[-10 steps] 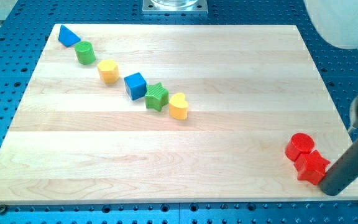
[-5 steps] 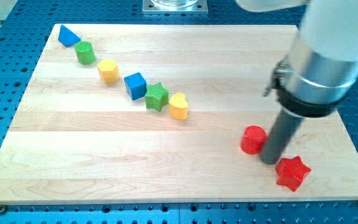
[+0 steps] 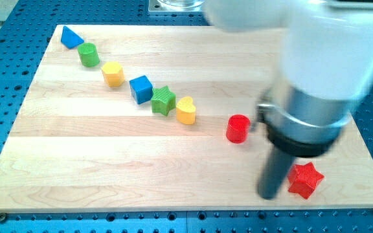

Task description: Separate the red blocks from each other

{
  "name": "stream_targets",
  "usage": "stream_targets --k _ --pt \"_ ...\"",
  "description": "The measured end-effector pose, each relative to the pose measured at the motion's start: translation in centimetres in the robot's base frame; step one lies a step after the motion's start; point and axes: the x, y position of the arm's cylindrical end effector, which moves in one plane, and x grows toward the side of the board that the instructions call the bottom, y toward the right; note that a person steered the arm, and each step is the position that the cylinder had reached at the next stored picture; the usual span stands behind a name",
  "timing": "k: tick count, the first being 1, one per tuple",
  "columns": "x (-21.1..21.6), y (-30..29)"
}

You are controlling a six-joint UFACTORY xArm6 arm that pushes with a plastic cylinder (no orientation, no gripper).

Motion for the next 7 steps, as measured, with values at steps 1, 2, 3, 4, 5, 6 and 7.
stream_targets --k 1,2,3,4,5,6,7 --pt "-0.5 7.3" --pt "0.2 3.9" --pt "-2.6 0.2" --pt "-8.3 6.2" --pt "-6.2 10.3" --pt "-6.5 9.6" --pt "-11.9 6.5"
